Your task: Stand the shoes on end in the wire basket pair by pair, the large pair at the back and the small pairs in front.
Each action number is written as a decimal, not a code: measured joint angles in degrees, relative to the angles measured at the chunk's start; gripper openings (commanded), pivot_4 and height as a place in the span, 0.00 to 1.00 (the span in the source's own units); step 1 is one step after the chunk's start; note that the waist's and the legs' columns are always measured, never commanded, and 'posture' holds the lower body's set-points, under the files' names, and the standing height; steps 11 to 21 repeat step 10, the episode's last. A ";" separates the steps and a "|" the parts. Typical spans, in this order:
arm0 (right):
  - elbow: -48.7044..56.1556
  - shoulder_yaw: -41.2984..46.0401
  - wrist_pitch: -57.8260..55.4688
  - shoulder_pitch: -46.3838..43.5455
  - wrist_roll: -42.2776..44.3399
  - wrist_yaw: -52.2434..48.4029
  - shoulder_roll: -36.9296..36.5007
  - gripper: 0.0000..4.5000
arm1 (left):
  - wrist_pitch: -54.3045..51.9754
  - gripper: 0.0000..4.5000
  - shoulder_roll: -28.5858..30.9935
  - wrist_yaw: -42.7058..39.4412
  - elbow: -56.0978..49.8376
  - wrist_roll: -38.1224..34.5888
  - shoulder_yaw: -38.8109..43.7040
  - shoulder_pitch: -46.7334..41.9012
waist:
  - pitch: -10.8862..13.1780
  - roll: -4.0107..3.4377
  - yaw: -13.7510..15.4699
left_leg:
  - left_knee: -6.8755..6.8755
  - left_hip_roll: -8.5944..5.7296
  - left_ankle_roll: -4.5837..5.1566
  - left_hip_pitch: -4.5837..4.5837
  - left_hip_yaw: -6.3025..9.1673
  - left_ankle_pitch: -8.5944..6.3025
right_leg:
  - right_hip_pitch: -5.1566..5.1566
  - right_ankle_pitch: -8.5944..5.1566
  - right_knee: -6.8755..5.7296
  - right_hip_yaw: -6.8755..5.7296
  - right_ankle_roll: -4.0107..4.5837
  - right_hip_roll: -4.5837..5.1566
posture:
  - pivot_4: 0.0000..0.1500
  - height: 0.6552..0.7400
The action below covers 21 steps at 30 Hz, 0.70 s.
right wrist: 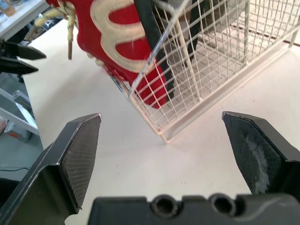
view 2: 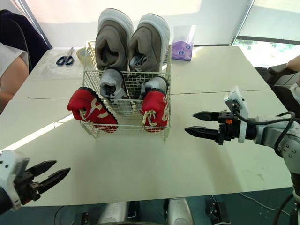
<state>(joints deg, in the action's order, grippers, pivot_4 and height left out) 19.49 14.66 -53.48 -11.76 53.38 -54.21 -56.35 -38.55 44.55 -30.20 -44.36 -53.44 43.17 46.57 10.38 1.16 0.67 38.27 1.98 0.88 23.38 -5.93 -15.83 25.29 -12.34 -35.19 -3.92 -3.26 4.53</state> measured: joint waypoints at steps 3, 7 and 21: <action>0.34 -1.12 0.61 1.93 -1.04 0.98 2.69 1.00 | 0.09 0.69 -1.56 -0.67 2.68 0.59 -2.53 -4.17 | 0.01 -0.02 0.03 | 0.00 -0.01 0.00 0.03 -0.02 0.00 | 0.03 0.01 0.00 0.03 0.00 0.12 | 1.00 1.00; 0.35 -1.61 1.71 2.38 -2.64 0.96 3.14 1.00 | 0.22 0.69 -3.53 -0.79 3.78 1.37 -4.49 -7.30 | 0.01 -0.01 0.01 | -0.01 0.00 0.00 0.05 -0.02 -0.01 | 0.03 0.01 0.03 0.04 0.01 0.15 | 1.00 1.00; -1.43 -2.48 2.99 2.66 -4.35 0.37 3.19 1.00 | 0.18 0.69 -5.09 -0.80 3.76 1.71 -5.99 -8.10 | 0.01 -0.01 -0.02 | -0.02 -0.01 0.01 0.05 -0.03 -0.01 | 0.03 0.01 0.05 0.05 0.01 0.15 | 1.00 1.00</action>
